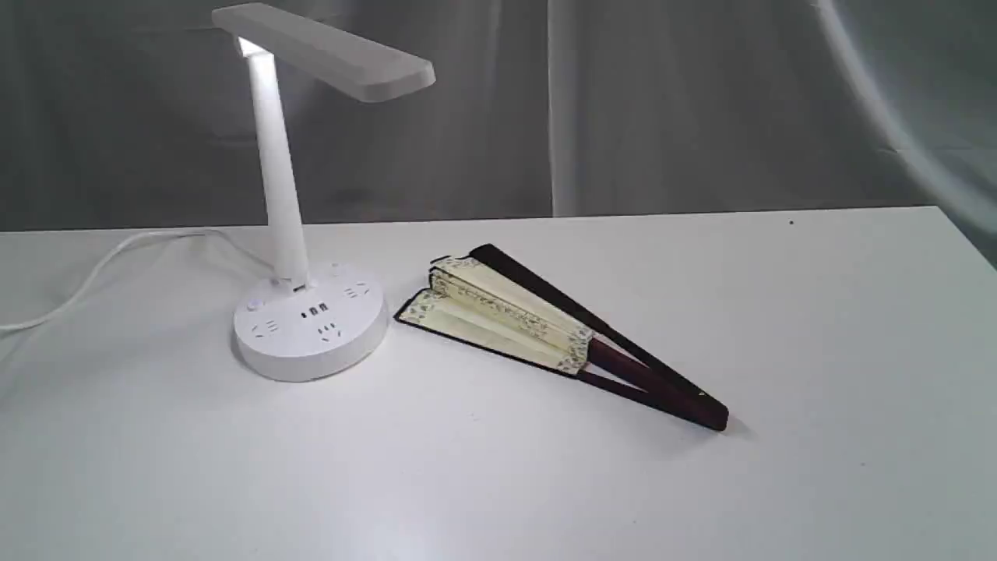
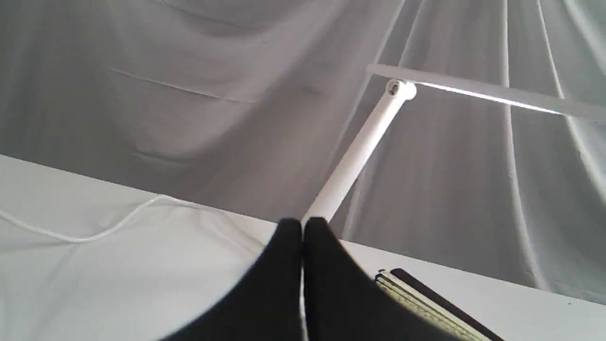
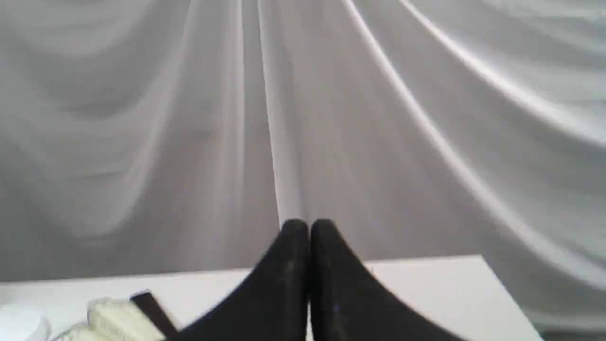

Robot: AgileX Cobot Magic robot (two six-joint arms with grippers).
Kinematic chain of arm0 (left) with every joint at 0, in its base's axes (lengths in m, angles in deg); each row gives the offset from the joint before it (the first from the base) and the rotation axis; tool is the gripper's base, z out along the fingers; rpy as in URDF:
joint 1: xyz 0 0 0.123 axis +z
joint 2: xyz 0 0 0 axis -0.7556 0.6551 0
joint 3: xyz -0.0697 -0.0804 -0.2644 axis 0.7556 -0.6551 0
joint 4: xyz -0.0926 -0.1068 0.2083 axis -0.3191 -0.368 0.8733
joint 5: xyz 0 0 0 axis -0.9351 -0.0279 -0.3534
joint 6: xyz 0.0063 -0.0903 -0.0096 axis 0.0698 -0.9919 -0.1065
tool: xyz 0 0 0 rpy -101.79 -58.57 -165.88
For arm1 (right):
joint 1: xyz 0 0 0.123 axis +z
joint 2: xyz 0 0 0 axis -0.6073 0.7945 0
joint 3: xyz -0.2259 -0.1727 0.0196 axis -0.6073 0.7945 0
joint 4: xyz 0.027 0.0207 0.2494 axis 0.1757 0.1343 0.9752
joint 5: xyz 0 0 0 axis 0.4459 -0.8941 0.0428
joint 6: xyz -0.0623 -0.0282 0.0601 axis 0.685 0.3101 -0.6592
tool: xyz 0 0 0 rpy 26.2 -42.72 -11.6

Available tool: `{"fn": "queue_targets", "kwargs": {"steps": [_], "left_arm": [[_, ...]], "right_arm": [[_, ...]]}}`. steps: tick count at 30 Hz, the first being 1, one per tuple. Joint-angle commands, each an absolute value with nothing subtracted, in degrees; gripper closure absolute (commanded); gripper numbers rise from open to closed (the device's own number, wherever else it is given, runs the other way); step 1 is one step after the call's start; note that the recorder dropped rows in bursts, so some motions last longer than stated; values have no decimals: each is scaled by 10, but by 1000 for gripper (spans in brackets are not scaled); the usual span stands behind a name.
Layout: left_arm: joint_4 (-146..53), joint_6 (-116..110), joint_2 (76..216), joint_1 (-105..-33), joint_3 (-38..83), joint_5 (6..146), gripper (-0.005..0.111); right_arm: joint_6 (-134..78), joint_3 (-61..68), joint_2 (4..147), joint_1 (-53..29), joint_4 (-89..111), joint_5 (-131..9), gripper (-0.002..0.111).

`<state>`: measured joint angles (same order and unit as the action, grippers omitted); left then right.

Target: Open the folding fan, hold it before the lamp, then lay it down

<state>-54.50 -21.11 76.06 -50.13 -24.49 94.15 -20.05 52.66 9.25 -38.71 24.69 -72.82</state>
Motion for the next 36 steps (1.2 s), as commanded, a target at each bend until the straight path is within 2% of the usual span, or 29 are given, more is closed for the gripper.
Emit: {"fn": "queue_targets", "kwargs": {"steps": [1,9,21,31,36], "left_arm": [[-549,-223,759,-500,-218,975,107],[-549,-222,768,-500,-171,1019,107],[-542,-216,976,-500,-77,1069,107],[-542,-215,1127,-500,-70,1063,107],[-551,-215,1174,-500,-68,1062,106]], "right_arm": [[-200,488,152,-385,233,-795,108],[-200,410,302,-385,208,-832,108],[-203,356,459,-385,224,-828,108],[-198,356,564,-385,224,-830,108],[-198,319,604,-385,224,-859,93]]}}
